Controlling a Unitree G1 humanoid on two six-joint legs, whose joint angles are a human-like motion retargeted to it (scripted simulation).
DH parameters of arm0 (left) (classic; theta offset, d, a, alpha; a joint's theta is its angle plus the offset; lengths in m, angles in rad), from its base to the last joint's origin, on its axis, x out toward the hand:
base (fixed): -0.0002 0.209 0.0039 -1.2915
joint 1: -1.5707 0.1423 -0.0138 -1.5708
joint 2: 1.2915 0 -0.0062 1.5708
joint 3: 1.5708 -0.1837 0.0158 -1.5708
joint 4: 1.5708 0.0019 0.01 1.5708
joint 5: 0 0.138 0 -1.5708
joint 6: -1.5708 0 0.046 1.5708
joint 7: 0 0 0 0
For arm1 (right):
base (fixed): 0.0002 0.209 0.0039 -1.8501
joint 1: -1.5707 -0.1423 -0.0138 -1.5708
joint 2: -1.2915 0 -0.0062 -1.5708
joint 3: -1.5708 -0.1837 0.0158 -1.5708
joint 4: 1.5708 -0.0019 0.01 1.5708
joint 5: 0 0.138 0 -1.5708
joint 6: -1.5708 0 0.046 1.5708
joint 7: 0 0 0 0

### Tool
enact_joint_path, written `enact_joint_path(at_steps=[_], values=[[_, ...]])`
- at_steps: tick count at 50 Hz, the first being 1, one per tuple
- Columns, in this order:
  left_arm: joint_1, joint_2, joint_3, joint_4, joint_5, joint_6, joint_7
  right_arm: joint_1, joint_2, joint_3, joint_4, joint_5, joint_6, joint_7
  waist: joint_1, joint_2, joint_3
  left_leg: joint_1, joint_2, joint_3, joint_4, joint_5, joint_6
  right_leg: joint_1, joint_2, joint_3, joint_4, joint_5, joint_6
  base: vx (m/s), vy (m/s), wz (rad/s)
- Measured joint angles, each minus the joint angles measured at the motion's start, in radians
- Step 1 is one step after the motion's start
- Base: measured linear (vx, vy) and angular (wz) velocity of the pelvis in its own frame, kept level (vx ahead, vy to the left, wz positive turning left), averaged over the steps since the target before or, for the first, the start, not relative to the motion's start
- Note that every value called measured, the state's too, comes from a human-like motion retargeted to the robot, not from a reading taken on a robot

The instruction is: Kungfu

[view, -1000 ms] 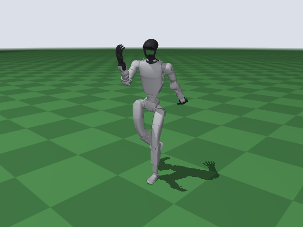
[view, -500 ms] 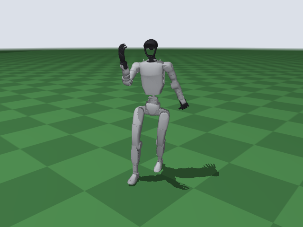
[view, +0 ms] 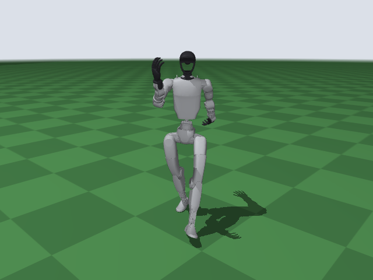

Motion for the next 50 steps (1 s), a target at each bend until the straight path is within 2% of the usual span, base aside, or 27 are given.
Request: enact_joint_path(at_steps=[3,5,8,10,12,13,15,17,18,20,23,25,28,30,33,35,37,40,43,45,46,47,48,49,50], values=[[0.025,-0.015,0.045,0.032,-0.083,0.011,-0.04,-0.001,0.004,-0.001,0.041,-0.051,-0.005,-0.009,0.016,-0.028,0.0,-0.009,-0.009,0.136,-0.139,-0.117,-0.005,0.035,-0.013,0.002,0.0,0.0,0.041,0.78,-0.25,-0.38],[0.03,-0.019,0.077,0.047,-0.127,0.016,-0.074,0.002,0.021,-0.001,0.072,-0.072,0.0,-0.003,0.02,-0.051,-0.005,-0.017,-0.028,0.092,-0.118,-0.139,0.109,0.045,-0.022,0.012,0.013,0.02,0.073,0.84,-0.23,-0.38],[0.029,-0.022,0.125,0.047,-0.159,0.021,-0.076,0.022,0.062,0.007,0.128,-0.068,0.009,0.013,0.036,-0.093,-0.023,0.016,-0.023,0.142,-0.011,-0.182,0.218,0.068,-0.046,0.034,0.033,0.101,0.161,0.96,-0.21,-0.71],[0.011,-0.009,0.145,0.05,-0.191,0.023,-0.011,0.051,0.094,0.0,0.176,-0.058,0.02,0.032,0.046,-0.119,-0.041,0.063,-0.031,0.15,-0.046,-0.062,0.217,0.094,-0.063,0.029,0.045,0.198,0.234,1.09,-0.17,-0.39],[-0.036,0.011,0.158,0.062,-0.225,0.035,0.101,0.102,0.125,-0.009,0.227,-0.055,0.028,0.057,-0.004,-0.129,-0.102,0.035,-0.027,0.126,0.021,-0.053,0.206,0.08,-0.054,-0.034,0.061,0.348,0.312,1.23,-0.29,0.35],[-0.07,0.022,0.166,0.069,-0.245,0.041,0.16,0.13,0.15,-0.007,0.254,-0.059,0.032,0.071,-0.005,-0.134,-0.131,0.004,0.016,0.123,0.067,-0.056,0.192,0.053,-0.035,-0.045,0.084,0.438,0.319,1.0,-0.48,-0.43],[-0.179,0.041,0.152,0.065,-0.266,0.042,0.248,0.177,0.172,-0.013,0.311,-0.088,0.036,0.098,0.032,-0.132,-0.139,-0.003,0.093,0.131,0.123,-0.071,0.181,-0.004,-0.025,-0.06,0.186,0.582,0.322,0.69,-0.43,-0.65],[-0.327,0.063,0.098,0.056,-0.265,0.035,0.326,0.204,0.164,-0.046,0.41,-0.143,0.041,0.117,0.006,-0.061,-0.132,0.007,0.131,0.044,0.188,-0.147,0.186,-0.031,0.03,-0.172,0.27,0.692,0.322,0.7,-0.23,0.7],[-0.394,0.072,0.065,0.042,-0.263,0.028,0.357,0.223,0.164,-0.058,0.464,-0.174,0.049,0.126,-0.008,-0.035,-0.137,0.023,0.137,0.017,0.202,-0.182,0.194,-0.049,0.045,-0.218,0.313,0.712,0.322,0.87,-0.16,0.87],[-0.531,0.092,0.008,0.008,-0.231,-0.001,0.416,0.274,0.176,-0.095,0.578,-0.27,0.067,0.16,-0.038,-0.012,-0.141,0.078,0.123,-0.015,0.206,-0.233,0.204,-0.089,0.033,-0.248,0.402,0.615,0.322,0.93,0.01,0.81],[-0.725,0.108,-0.064,-0.111,-0.1,-0.108,0.459,0.391,0.206,-0.171,0.748,-0.474,0.147,0.175,-0.104,-0.009,-0.127,0.22,0.023,-0.057,0.155,-0.289,0.239,-0.135,-0.082,-0.262,0.491,0.449,0.322,0.98,0.16,1.44],[-0.851,0.106,-0.109,-0.234,-0.03,-0.205,0.471,0.474,0.207,-0.225,0.852,-0.589,0.188,0.207,-0.179,-0.001,-0.098,0.322,-0.043,-0.12,0.108,-0.311,0.257,-0.184,-0.121,-0.245,0.52,0.339,0.322,0.78,-0.01,2.03],[-1.05,0.103,-0.163,-0.42,-0.028,-0.399,0.494,0.589,0.19,-0.255,1.05,-0.739,0.246,0.21,-0.262,-0.003,-0.063,0.445,-0.092,-0.176,0.052,-0.333,0.265,-0.297,-0.18,-0.18,0.518,0.231,0.275,0.74,-0.22,1.31],[-1.18,0.101,-0.197,-0.545,-0.065,-0.516,0.515,0.667,0.169,-0.242,1.196,-0.824,0.295,0.192,-0.322,0.002,-0.047,0.506,-0.103,-0.209,0.038,-0.357,0.264,-0.365,-0.228,-0.155,0.482,0.199,0.219,0.64,-0.2,1.0],[-1.354,0.154,-0.243,-0.775,-0.146,-0.659,0.559,0.772,0.127,-0.212,1.421,-0.974,0.385,0.151,-0.424,0.022,-0.02,0.582,-0.114,-0.25,0.036,-0.406,0.266,-0.457,-0.286,-0.108,0.388,0.208,0.103,0.71,-0.28,0.82],[-1.468,0.224,-0.271,-0.933,-0.18,-0.713,0.63,0.859,0.107,-0.204,1.538,-1.091,0.46,0.108,-0.491,0.039,-0.001,0.629,-0.116,-0.27,0.041,-0.443,0.264,-0.51,-0.316,-0.069,0.307,0.232,0.029,0.62,-0.25,0.61],[-1.586,0.326,-0.301,-1.074,-0.207,-0.734,0.734,0.978,0.092,-0.213,1.587,-1.199,0.52,0.077,-0.558,0.056,0.025,0.679,-0.11,-0.287,0.043,-0.477,0.257,-0.55,-0.333,-0.031,0.218,0.256,-0.04,0.7,-0.38,0.53],[-1.754,0.503,-0.348,-1.24,-0.226,-0.758,0.902,1.199,0.079,-0.257,1.587,-1.327,0.572,0.07,-0.656,0.084,0.059,0.748,-0.079,-0.304,0.058,-0.532,0.228,-0.588,-0.339,0.005,0.072,0.251,-0.097,0.74,-0.5,0.44],[-1.876,0.67,-0.395,-1.33,-0.224,-0.775,1.02,1.433,0.065,-0.304,1.587,-1.372,0.563,0.098,-0.746,0.107,0.061,0.814,-0.043,-0.295,0.072,-0.574,0.188,-0.594,-0.335,-0.003,-0.026,0.21,-0.073,0.83,-0.64,0.21],[-1.937,0.751,-0.427,-1.353,-0.223,-0.779,1.055,1.585,0.057,-0.344,1.587,-1.362,0.568,0.123,-0.803,0.107,0.045,0.859,-0.033,-0.291,0.088,-0.588,0.16,-0.597,-0.334,0.011,0.011,0.177,-0.032,0.91,-0.8,0.25],[-1.971,0.787,-0.446,-1.357,-0.215,-0.782,1.062,1.652,0.061,-0.385,1.587,-1.357,0.578,0.126,-0.828,0.09,0.038,0.889,-0.039,-0.29,0.094,-0.594,0.148,-0.588,-0.34,0.017,0.045,0.209,0.018,0.83,-0.81,0.45],[-2.006,0.821,-0.464,-1.361,-0.205,-0.785,1.069,1.715,0.069,-0.428,1.587,-1.349,0.589,0.129,-0.856,0.074,0.028,0.918,-0.046,-0.295,0.099,-0.596,0.138,-0.579,-0.35,0.02,0.07,0.284,0.07,0.76,-0.82,0.71],[-2.042,0.853,-0.48,-1.366,-0.19,-0.788,1.075,1.772,0.083,-0.474,1.587,-1.335,0.603,0.133,-0.887,0.06,0.014,0.943,-0.053,-0.308,0.1,-0.593,0.129,-0.572,-0.368,0.015,0.075,0.444,0.127,0.74,-0.87,0.73],[-2.072,0.873,-0.503,-1.37,-0.168,-0.781,1.086,1.822,0.101,-0.508,1.587,-1.306,0.629,0.14,-0.904,0.072,-0.004,0.945,-0.039,-0.31,0.106,-0.581,0.122,-0.608,-0.357,0.053,0.115,0.504,0.142,0.7,-0.89,0.59],[-2.099,0.888,-0.529,-1.374,-0.143,-0.769,1.1,1.867,0.121,-0.537,1.587,-1.269,0.66,0.149,-0.914,0.097,-0.023,0.934,-0.015,-0.306,0.115,-0.564,0.116,-0.666,-0.333,0.112,0.174,0.513,0.136,0.59,-0.83,0.13]])
